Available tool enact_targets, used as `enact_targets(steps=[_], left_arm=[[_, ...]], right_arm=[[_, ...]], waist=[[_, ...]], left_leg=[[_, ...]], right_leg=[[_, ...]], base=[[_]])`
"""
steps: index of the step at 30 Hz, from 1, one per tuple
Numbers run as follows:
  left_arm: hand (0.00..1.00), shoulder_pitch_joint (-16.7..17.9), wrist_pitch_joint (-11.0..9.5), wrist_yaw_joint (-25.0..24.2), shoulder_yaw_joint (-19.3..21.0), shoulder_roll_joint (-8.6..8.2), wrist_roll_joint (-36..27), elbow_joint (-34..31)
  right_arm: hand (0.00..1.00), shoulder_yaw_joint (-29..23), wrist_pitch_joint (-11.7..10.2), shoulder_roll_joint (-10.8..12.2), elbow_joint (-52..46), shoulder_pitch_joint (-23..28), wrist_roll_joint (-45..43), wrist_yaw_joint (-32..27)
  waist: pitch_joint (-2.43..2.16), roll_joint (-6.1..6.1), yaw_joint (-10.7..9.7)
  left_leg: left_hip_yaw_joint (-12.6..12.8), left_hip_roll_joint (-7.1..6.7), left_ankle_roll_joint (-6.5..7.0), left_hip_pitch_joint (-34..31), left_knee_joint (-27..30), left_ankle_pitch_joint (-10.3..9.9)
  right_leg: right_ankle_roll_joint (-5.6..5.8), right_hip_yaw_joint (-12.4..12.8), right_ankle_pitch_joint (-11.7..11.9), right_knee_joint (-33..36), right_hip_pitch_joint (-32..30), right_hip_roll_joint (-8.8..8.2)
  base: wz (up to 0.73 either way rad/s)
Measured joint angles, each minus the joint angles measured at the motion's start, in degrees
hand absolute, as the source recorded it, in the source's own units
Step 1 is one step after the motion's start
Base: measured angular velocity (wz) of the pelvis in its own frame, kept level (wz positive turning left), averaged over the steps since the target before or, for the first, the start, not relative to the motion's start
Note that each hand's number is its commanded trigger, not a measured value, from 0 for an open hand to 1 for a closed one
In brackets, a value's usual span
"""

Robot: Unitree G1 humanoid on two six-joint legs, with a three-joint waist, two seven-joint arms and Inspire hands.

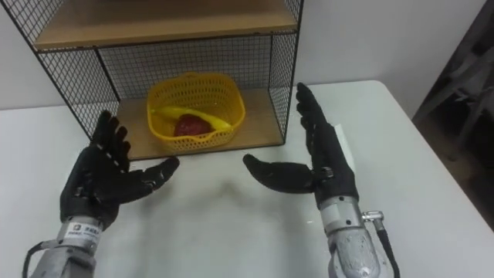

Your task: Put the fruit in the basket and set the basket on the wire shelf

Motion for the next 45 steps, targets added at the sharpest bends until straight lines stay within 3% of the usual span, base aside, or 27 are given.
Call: enact_targets(steps=[2,4,8,12,15,17,18,19,22,23,25,28,33,36,41,44,45], left_arm=[[0.00,1.00,-1.08,1.35,2.60,-0.19,-0.12,-1.38],[0.00,2.09,-2.86,4.34,6.37,-0.17,-1.30,-3.06],[0.00,4.67,-4.10,9.12,12.49,-0.71,-2.65,-7.02],[0.00,5.48,-7.02,16.91,20.52,-0.66,-2.43,-9.98],[0.00,5.18,-8.94,23.61,26.00,-0.16,-2.33,-13.46],[0.00,4.81,-9.79,27.74,30.19,1.65,-1.27,-14.42],[0.00,4.30,-10.03,30.73,33.20,4.01,-1.36,-14.41],[0.00,3.93,-10.09,33.87,36.92,6.11,-1.60,-14.34],[0.00,3.64,-10.76,41.33,46.11,10.44,-4.76,-14.28],[0.00,3.69,-10.95,42.76,47.93,10.99,-5.94,-14.05],[0.00,5.20,-11.44,47.78,53.68,12.88,-9.93,-10.27],[0.00,6.21,-10.80,52.95,56.98,16.42,-17.05,-0.84],[0.00,7.72,-8.31,57.44,57.81,17.12,-25.62,13.36],[0.00,7.70,-6.85,56.46,57.81,19.06,-34.67,25.78],[0.00,7.72,-5.52,53.71,56.27,18.92,-46.85,45.74],[0.00,7.87,-4.93,51.08,51.76,16.57,-49.36,55.07],[0.00,7.91,-4.79,49.43,49.93,14.29,-49.44,57.39]], right_arm=[[0.00,-2.00,-0.23,0.00,-1.89,1.65,-0.82,-1.50],[0.00,-4.72,-2.34,-0.01,-3.37,3.88,-1.00,-5.43],[0.00,-9.66,-3.47,-0.02,-4.55,6.01,-1.21,-12.67],[0.00,-15.62,-6.76,-0.23,-6.47,7.62,-1.87,-20.79],[0.00,-19.88,-7.48,-0.75,-8.70,7.54,-1.90,-26.69],[0.00,-23.06,-8.39,-3.55,-8.89,7.23,-1.91,-30.40],[0.00,-25.69,-8.43,-6.05,-8.90,7.13,-1.79,-33.06],[0.00,-28.65,-8.43,-8.00,-8.87,6.52,-1.76,-35.69],[0.00,-37.21,-9.08,-11.27,-7.58,4.80,-0.10,-42.50],[0.00,-38.79,-9.09,-11.63,-7.57,4.89,1.20,-43.79],[0.00,-43.66,-9.35,-13.32,-4.44,5.41,8.50,-48.05],[0.00,-48.00,-7.72,-14.17,3.19,7.15,21.62,-51.54],[0.00,-53.03,-3.59,-14.68,13.52,9.23,39.05,-54.45],[0.00,-53.95,-2.03,-15.73,21.86,9.13,48.51,-53.53],[0.00,-53.91,-0.87,-15.51,42.02,9.76,62.87,-49.62],[0.00,-51.21,-0.55,-12.50,54.12,10.41,69.22,-46.12],[0.00,-49.20,-0.32,-10.30,57.87,10.37,70.07,-44.72]], waist=[[-0.09,0.11,0.42],[-0.10,0.09,0.76],[-0.13,0.13,1.55],[-0.49,0.51,2.39],[-0.69,0.64,2.83],[-0.58,0.49,2.87],[-0.18,0.59,2.84],[-0.29,0.88,3.02],[-0.07,0.95,3.08],[-0.13,1.01,3.11],[-0.28,1.12,3.01],[-0.23,0.93,3.67],[-0.43,0.95,3.65],[-0.46,0.94,2.89],[-0.46,0.99,2.52],[-0.52,1.00,2.53],[-0.54,0.99,2.49]], left_leg=[[-0.11,-0.04,0.00,-0.17,-0.01,-0.01],[-0.14,-0.06,0.00,-0.27,-0.04,-0.01],[0.02,-0.04,0.00,-0.44,-0.08,0.00],[-0.22,-0.05,-0.01,-0.42,-0.13,0.00],[-0.48,-0.06,-0.01,-0.38,-0.12,0.00],[-0.75,-0.10,-0.01,-0.36,-0.11,0.00],[-0.87,-0.18,-0.01,-0.42,-0.05,0.00],[-0.87,-0.17,-0.02,-0.44,-0.03,0.00],[-0.88,0.03,-0.04,-0.76,-0.02,-0.02],[-0.88,0.01,-0.04,-0.95,-0.01,-0.02],[-0.83,-0.01,-0.03,-1.62,0.04,-0.02],[-0.87,-0.10,-0.03,-1.96,0.11,-0.03],[-1.63,-1.07,0.07,-4.68,1.96,-0.56],[-1.81,-1.04,0.07,-5.11,2.18,-0.62],[-2.05,-0.91,0.07,-5.39,2.30,-0.82],[-2.20,-0.77,-0.23,-5.49,2.23,-1.10],[-2.24,-0.70,-0.31,-5.50,2.13,-1.22]], right_leg=[[0.06,-0.02,-0.05,-0.03,-0.07,0.00],[0.07,-0.05,-0.06,-0.24,-0.11,0.06],[0.06,0.01,0.03,-0.34,-0.43,0.13],[0.02,0.03,0.17,-0.77,-0.29,0.27],[0.04,0.01,0.15,-0.69,-0.27,0.27],[0.09,-0.06,0.11,-0.66,-0.17,0.24],[0.13,-0.23,0.06,-0.67,-0.12,0.22],[0.10,-0.07,0.03,-0.65,-0.21,0.23],[0.18,0.02,-0.06,-0.71,-0.52,0.23],[0.18,0.01,-0.06,-0.68,-0.74,0.21],[0.13,0.00,-0.24,0.14,-1.75,-0.04],[0.13,-0.20,-0.64,0.92,-2.34,-0.21],[0.27,-0.44,-2.42,4.65,-5.42,-1.22],[0.23,-0.87,-2.72,5.14,-5.76,-1.41],[0.24,-0.93,-2.79,4.96,-5.67,-1.45],[0.28,-1.09,-2.84,4.51,-5.60,-1.72],[0.24,-1.01,-2.81,4.23,-5.54,-1.60]], base=[[0.02],[0.03],[0.00],[0.00],[0.00],[0.02],[0.04],[0.00],[0.00],[0.00],[0.00],[0.00],[0.07],[0.05],[0.02],[0.01],[0.00]])
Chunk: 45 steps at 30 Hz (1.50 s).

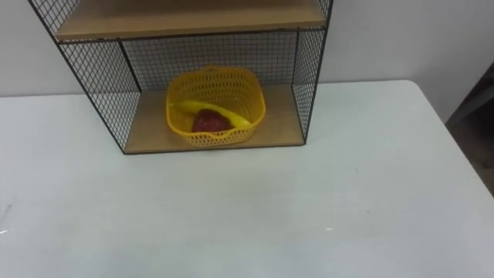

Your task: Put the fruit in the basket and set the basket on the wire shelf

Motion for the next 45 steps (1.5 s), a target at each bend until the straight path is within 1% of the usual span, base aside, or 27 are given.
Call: enact_targets(steps=[1,2,3,4,5,6,7,8,10,11,13,14,16,17,19,20,22,23,25,26,28,29,30,34,37,40,45], left_arm=[[0.00,-0.17,0.21,-1.89,-1.64,-2.57,-0.10,2.08],[0.00,-0.20,0.54,-2.56,-3.01,-3.94,-0.07,3.14],[0.00,-0.38,1.44,-4.14,-6.94,-6.13,0.02,5.70],[0.00,-0.88,2.77,-6.24,-9.54,-8.02,0.39,8.35],[0.00,-1.04,3.49,-7.25,-10.53,-8.94,0.85,9.30],[0.00,-1.36,4.72,-9.41,-13.76,-10.36,2.17,11.06],[0.00,-2.41,5.92,-12.13,-16.81,-11.20,3.86,13.54],[0.00,-2.83,6.47,-13.41,-18.05,-11.59,5.25,14.52],[0.00,-4.83,8.90,-18.24,-22.34,-12.51,12.28,16.67],[0.00,-5.57,9.57,-19.48,-23.26,-12.52,14.18,17.23],[0.00,-7.74,12.08,-25.02,-25.73,-12.55,22.05,18.59],[0.00,-8.05,12.69,-26.47,-26.05,-12.54,24.04,18.79],[0.00,-9.28,15.58,-31.97,-26.35,-12.53,32.23,19.57],[0.00,-9.56,16.22,-32.99,-26.42,-12.52,33.80,19.63],[0.00,-10.71,18.68,-36.09,-26.69,-12.52,40.53,19.42],[0.00,-11.06,19.16,-36.62,-26.91,-12.45,42.20,19.40],[0.00,-12.05,21.00,-38.55,-29.82,-11.60,48.57,19.40],[0.00,-12.33,21.24,-38.87,-30.48,-11.47,49.98,19.40],[0.00,-13.26,21.53,-40.26,-32.56,-11.38,54.28,19.43],[0.00,-13.42,21.68,-40.79,-32.75,-11.38,55.42,19.40],[0.00,-13.67,22.41,-42.33,-33.58,-11.40,61.13,19.31],[0.00,-13.68,22.59,-42.48,-34.02,-11.40,62.53,19.30],[0.00,-13.65,23.08,-42.95,-35.30,-11.29,64.76,19.29],[0.00,-13.41,24.68,-43.98,-38.74,-11.23,67.91,19.34],[0.00,-12.99,25.41,-44.90,-38.96,-11.28,69.41,19.31],[0.00,-12.25,26.23,-45.74,-39.40,-11.30,69.93,19.20],[0.00,-12.00,26.86,-45.96,-40.05,-11.43,69.90,19.01]], right_arm=[[0.00,2.10,0.19,2.19,3.73,-0.15,-0.04,1.57],[0.00,3.44,0.38,3.24,5.53,-0.35,-0.01,2.16],[0.00,6.89,0.44,5.53,8.40,-0.80,-0.01,2.97],[0.00,9.52,0.69,7.67,11.27,-2.08,-0.18,3.78],[0.00,10.46,1.04,8.66,12.57,-2.81,-0.30,4.15],[0.00,12.92,2.03,10.29,14.12,-3.90,-0.51,4.26],[0.00,14.96,3.23,11.16,16.13,-5.45,-1.47,4.63],[0.00,15.77,3.77,11.46,16.85,-6.52,-2.48,4.70],[0.00,19.52,5.86,11.63,17.64,-9.38,-7.22,5.77],[0.00,20.48,6.14,11.48,18.03,-10.25,-8.94,6.34],[0.00,24.72,8.21,10.50,18.16,-13.65,-16.26,9.81],[0.00,25.59,8.87,10.19,18.19,-14.42,-18.75,10.88],[0.00,27.43,10.98,9.56,18.06,-17.42,-29.95,15.80],[0.00,27.98,11.35,9.44,18.04,-18.14,-32.63,17.21],[0.00,30.79,12.47,9.05,17.25,-19.42,-42.86,22.93],[0.00,32.05,12.65,8.82,17.20,-19.40,-45.43,24.30],[0.00,36.40,14.03,8.28,18.36,-20.47,-51.41,27.93],[0.00,36.98,14.37,8.29,18.87,-20.67,-52.28,28.67],[0.00,37.91,15.58,8.35,20.39,-20.50,-53.64,31.41],[0.00,38.22,15.88,8.35,20.47,-20.20,-53.98,32.13],[0.00,38.67,16.46,8.33,20.65,-19.09,-56.01,34.79],[0.00,38.90,16.59,8.30,20.73,-18.82,-56.54,35.35],[0.00,39.90,16.72,8.22,21.51,-18.68,-56.65,36.12],[0.00,42.41,17.21,8.23,23.15,-18.67,-56.57,38.01],[0.00,42.58,17.70,8.24,24.25,-18.57,-56.57,39.14],[0.00,43.57,18.51,8.24,24.92,-18.53,-56.60,39.86],[0.00,45.31,19.14,8.26,26.24,-18.61,-56.83,41.16]], waist=[[-0.03,-0.02,-0.27],[-0.01,-0.02,-0.50],[-0.01,-0.07,-0.81],[-0.02,-0.14,-1.10],[-0.02,-0.17,-1.32],[0.01,-0.13,-1.73],[0.05,-0.04,-2.40],[0.06,-0.02,-2.70],[0.07,-0.07,-3.31],[0.10,-0.12,-3.33],[0.12,-0.15,-2.88],[0.12,-0.15,-2.85],[0.20,-0.02,-2.78],[0.25,0.04,-2.84],[0.45,0.07,-2.69],[0.53,-0.01,-2.63],[0.78,-0.42,-2.56],[0.88,-0.46,-2.62],[0.89,-0.52,-2.97],[0.90,-0.53,-2.76],[0.93,-0.70,-2.99],[0.93,-0.76,-2.99],[0.93,-0.94,-2.97],[0.91,-1.68,-3.02],[0.86,-1.93,-2.87],[0.85,-1.88,-2.90],[0.86,-1.76,-2.88]], left_leg=[[-0.04,0.01,-0.04,0.18,-0.03,-0.04],[-0.03,0.03,-0.05,0.33,-0.03,-0.04],[0.08,0.11,-0.07,0.71,-0.08,-0.04],[0.63,0.41,-0.19,1.19,-0.03,-0.14],[0.88,0.58,-0.24,1.52,0.04,-0.23],[0.89,0.67,-0.38,2.14,0.00,-0.35],[0.79,0.73,-0.39,2.64,-0.01,-0.34],[0.75,0.71,-0.39,2.91,-0.07,-0.34],[0.60,0.61,-0.37,3.76,-0.06,-0.34],[0.60,0.59,-0.36,3.87,-0.07,-0.33],[1.14,0.68,-0.37,4.48,-0.41,-0.30],[1.25,0.69,-0.37,4.67,-0.52,-0.30],[1.47,0.78,-0.28,5.10,-1.05,-0.09],[1.49,0.87,-0.15,5.06,-1.06,0.01],[1.73,1.13,-0.02,5.04,-1.16,0.14],[2.10,1.21,0.01,5.07,-1.29,0.18],[2.23,1.25,-0.06,5.42,-2.06,0.51],[2.14,1.22,-0.09,5.53,-2.11,0.56],[1.96,1.22,-0.11,5.54,-2.16,0.60],[2.01,1.24,-0.11,5.52,-2.16,0.60],[2.18,1.29,-0.12,5.46,-2.15,0.60],[2.17,1.30,-0.13,5.46,-2.14,0.60],[2.09,1.30,-0.15,5.48,-2.17,0.61],[2.04,1.17,-0.16,5.59,-2.09,0.63],[1.71,1.00,-0.17,5.60,-2.00,0.63],[1.85,1.05,-0.17,5.65,-1.90,0.63],[1.89,1.14,-0.18,5.69,-1.17,0.54]], right_leg=[[-0.03,0.03,0.02,-0.12,0.26,0.06],[-0.03,0.04,0.03,-0.15,0.50,0.09],[-0.06,0.13,0.05,-0.17,0.84,0.14],[-0.14,0.47,0.10,-0.18,1.20,0.33],[-0.21,0.65,0.14,-0.25,1.45,0.44],[-0.28,0.74,0.20,-0.61,2.18,0.60],[-0.15,0.70,0.37,-1.11,2.92,0.77],[-0.15,0.74,0.40,-1.15,3.14,0.78],[-0.16,0.54,0.41,-1.14,4.05,0.68],[-0.12,0.54,0.44,-1.16,4.16,0.67],[-0.15,1.21,0.60,-1.22,4.32,0.76],[-0.25,1.34,0.70,-1.30,4.44,0.79],[-0.25,1.64,1.37,-2.48,4.90,1.12],[-0.31,1.70,1.68,-2.96,4.99,1.31],[-0.37,1.61,2.52,-4.30,5.33,1.65],[-0.38,1.63,2.53,-4.28,5.34,1.68],[-0.48,1.92,2.58,-4.36,5.44,2.01],[-0.50,1.84,2.60,-4.49,5.61,2.04],[-0.50,1.38,2.74,-5.11,6.00,2.15],[-0.50,1.34,2.74,-5.10,6.00,2.16],[-0.52,1.37,2.74,-5.11,5.91,2.20],[-0.51,1.35,2.74,-5.12,5.91,2.21],[-0.52,1.37,2.74,-5.12,5.92,2.23],[-0.57,1.35,2.79,-5.21,6.20,2.30],[-0.58,1.38,2.79,-5.28,6.33,2.32],[-0.58,1.24,2.79,-5.30,6.34,2.31],[-0.59,1.14,2.80,-5.41,6.73,2.42]], base=[[0.00],[0.00],[-0.08],[-0.13],[-0.16],[-0.08],[-0.04],[0.00],[0.00],[0.00],[-0.12],[-0.12],[-0.06],[0.00],[0.00],[0.00],[-0.06],[0.00],[0.04],[0.00],[0.00],[0.00],[0.00],[0.00],[0.00],[0.00],[0.00]])
